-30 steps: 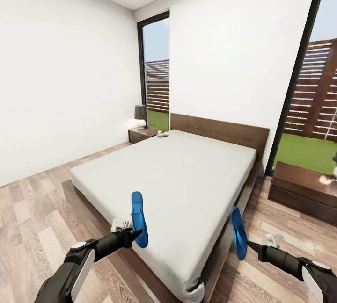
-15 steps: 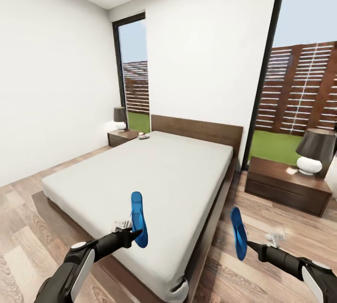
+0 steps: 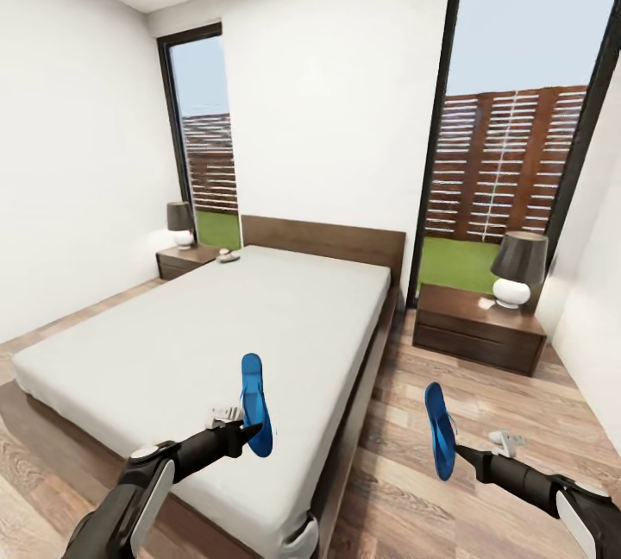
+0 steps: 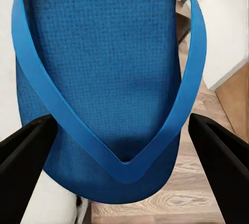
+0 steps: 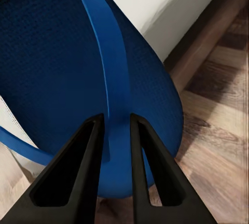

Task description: In the bedroom, move the book from the bed onto either nightstand, and place the two sandals side by side next to the bed.

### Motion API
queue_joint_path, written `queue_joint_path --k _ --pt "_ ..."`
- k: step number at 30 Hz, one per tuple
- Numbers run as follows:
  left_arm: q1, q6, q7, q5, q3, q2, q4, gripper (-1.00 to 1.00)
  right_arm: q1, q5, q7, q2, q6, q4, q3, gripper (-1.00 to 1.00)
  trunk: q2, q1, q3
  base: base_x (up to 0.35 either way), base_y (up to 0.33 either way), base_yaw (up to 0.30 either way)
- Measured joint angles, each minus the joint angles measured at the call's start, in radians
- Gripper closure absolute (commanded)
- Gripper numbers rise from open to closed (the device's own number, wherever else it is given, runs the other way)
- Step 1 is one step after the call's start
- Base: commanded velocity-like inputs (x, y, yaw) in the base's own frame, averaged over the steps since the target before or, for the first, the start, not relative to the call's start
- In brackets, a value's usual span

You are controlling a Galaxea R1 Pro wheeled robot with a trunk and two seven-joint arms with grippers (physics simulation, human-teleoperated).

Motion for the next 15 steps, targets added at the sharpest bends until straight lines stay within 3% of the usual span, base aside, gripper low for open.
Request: queue_joint_path --k 15 --pt "0.000 0.000 0.000 0.000 0.000 0.000 0.000 1.00 0.000 0.000 0.000 0.000 0.000 0.000 0.000 1.00 0.000 0.000 0.007 0.000 0.000 -0.286"
